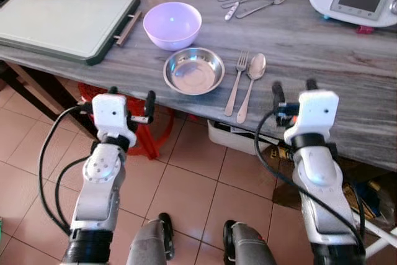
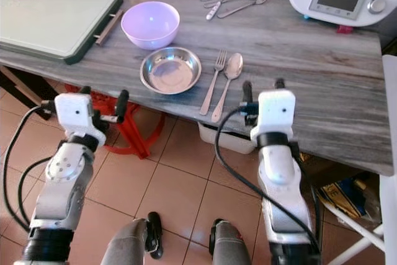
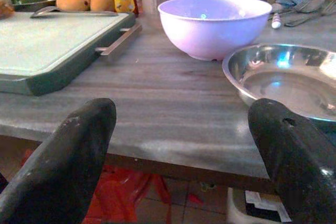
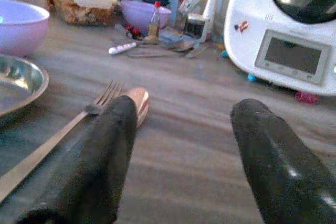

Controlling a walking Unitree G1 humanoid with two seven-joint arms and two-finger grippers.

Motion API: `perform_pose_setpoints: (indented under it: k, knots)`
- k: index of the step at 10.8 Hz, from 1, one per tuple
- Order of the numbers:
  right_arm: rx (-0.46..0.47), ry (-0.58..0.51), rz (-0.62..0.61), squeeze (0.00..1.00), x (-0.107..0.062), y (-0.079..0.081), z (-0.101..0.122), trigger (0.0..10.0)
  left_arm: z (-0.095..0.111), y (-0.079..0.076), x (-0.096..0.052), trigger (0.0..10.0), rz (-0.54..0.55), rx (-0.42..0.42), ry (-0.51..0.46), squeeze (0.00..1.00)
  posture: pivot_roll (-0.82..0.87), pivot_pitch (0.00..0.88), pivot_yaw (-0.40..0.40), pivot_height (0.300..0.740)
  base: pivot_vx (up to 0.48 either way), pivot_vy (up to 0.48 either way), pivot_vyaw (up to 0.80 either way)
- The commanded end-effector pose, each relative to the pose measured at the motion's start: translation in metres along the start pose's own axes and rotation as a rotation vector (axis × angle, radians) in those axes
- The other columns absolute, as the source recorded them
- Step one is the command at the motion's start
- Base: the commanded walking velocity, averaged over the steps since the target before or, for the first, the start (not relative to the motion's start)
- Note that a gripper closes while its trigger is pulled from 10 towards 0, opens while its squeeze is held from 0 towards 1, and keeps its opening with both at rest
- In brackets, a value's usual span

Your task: Setting the table

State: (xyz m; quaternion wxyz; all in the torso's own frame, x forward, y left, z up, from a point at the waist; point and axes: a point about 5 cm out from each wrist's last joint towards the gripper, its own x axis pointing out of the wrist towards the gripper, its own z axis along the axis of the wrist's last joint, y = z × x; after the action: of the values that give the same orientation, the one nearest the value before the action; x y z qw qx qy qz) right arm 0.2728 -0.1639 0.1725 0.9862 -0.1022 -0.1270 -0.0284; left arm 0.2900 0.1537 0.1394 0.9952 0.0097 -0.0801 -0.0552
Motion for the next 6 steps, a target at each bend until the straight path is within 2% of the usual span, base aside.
perform_pose_setpoints:
  k: [1, 6]
  knots:
    - [-0.001, 0.002, -0.009, 0.01, -0.0005, -0.0011, -0.0023, 10.0, -0.0049, 0.0009, -0.0008, 10.0, 0.009, 0.009, 0.027, 0.00, -0.06, 0.178, 0.042, 0.740, -0.285, 0.000, 0.00]
    - [-0.001, -0.012, -0.010, 0.00, 0.0031, 0.0011, -0.0015, 10.0, -0.0060, 0.0004, -0.0017, 10.0, 0.002, 0.005, 0.032, 0.00, -0.06, 0.182, 0.039, 0.740, -0.279, 0.000, 0.00]
